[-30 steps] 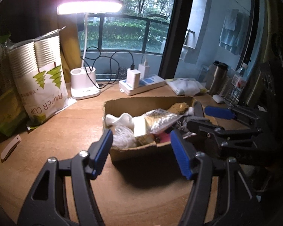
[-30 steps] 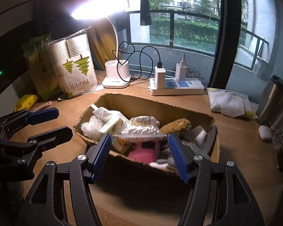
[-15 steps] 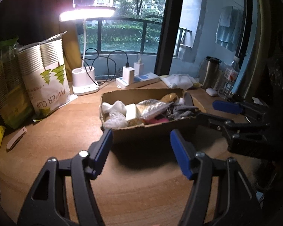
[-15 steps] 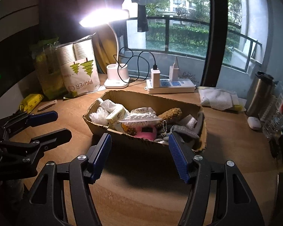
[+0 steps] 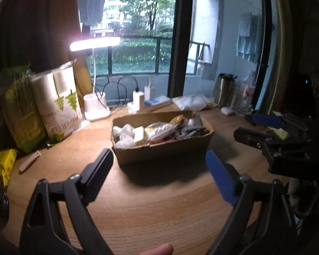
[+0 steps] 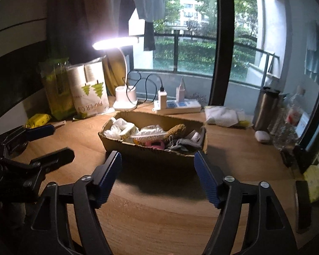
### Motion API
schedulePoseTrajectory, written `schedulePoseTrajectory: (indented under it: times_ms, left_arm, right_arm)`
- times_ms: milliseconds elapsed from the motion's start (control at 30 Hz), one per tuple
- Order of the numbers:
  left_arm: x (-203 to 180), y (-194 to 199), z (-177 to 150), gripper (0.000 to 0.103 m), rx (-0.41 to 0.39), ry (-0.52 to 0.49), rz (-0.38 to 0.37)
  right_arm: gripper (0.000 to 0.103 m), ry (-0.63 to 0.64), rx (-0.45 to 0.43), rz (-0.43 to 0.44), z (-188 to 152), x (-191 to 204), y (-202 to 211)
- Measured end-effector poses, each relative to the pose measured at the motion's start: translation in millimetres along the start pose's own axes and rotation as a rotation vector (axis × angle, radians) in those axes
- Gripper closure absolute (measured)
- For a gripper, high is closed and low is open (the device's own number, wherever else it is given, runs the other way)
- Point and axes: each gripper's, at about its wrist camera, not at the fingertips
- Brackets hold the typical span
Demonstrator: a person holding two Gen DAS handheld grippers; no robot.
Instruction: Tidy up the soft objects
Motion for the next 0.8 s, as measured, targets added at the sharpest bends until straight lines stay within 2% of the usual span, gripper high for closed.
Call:
schedulePoseTrajectory:
  times_ms: [167,367,600,800]
  left_arm:
    - [-8.0,24.8,13.7,0.010,-0.067,-0.013,-0.002]
    - [-20.3,51.6,32.1,0.007,-0.138,-0.033,-0.003]
    - [-21.4,75.8,53.5,0.004,-0.192,0.004,-0.002]
    - [-27.3,93.9,61.6,0.004,-0.254,-0.020,0.024]
  right_arm:
    - [0.018,0.008,-0.052,-0.054,11.8,-1.4,33.7]
    - [0.018,0.000,-0.098,-0.087,24.6,-5.7,60.1]
    - [0.017,-0.005,-0.157,-0.120,36.5,-9.4,90.6]
    - [0.015,-0.027,-0.195,-0.154,42.0,-14.5,107.8]
Point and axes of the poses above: each gripper's, at about its wrist camera, not at the fingertips, and y roughly against the way its jaws point, x to its left, z to its top, and after that the axes turned 13 degrees about y, right-handed
